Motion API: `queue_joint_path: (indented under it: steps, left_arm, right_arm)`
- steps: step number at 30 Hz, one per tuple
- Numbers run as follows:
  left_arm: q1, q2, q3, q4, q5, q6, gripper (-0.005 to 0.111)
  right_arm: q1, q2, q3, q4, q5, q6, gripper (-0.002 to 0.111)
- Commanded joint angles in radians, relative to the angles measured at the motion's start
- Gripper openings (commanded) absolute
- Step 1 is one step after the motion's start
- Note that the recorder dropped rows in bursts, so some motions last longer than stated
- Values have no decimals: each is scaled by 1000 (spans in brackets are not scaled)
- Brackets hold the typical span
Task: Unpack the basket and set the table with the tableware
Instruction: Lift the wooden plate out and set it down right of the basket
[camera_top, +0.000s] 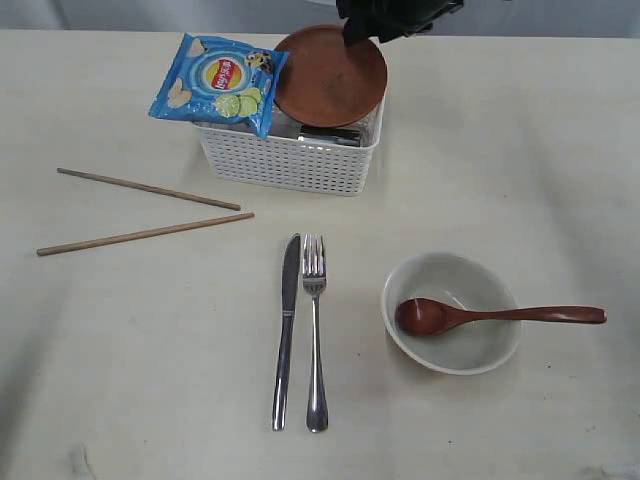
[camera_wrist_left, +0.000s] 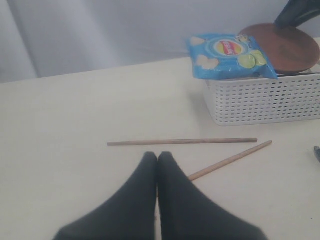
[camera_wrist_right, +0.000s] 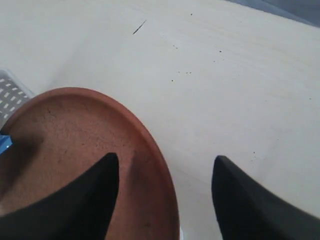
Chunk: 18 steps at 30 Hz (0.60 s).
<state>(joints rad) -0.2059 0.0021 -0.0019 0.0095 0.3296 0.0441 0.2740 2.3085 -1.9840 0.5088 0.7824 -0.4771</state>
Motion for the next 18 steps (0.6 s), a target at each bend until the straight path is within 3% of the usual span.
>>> queue_joint_path:
  steps: [1,9,12,17,18]
  left_arm:
    - [-6,-2,2,-2,-8,0,0]
    - [-6,-2,2,-2,-8,0,0]
    - [-6,-2,2,-2,-8,0,0]
    - [-6,-2,2,-2,-8,0,0]
    - [-6,-2,2,-2,-8,0,0]
  right_arm:
    - [-5,18,-5,11,-13,-27,54]
    - [-5,37,-5,98,-10,-128,50]
    - [-5,35,-5,101,-16,-129,37]
    - [-5,35,-5,100,-17,-151,-1]
    - [-5,35,-5,100,-17,-151,0]
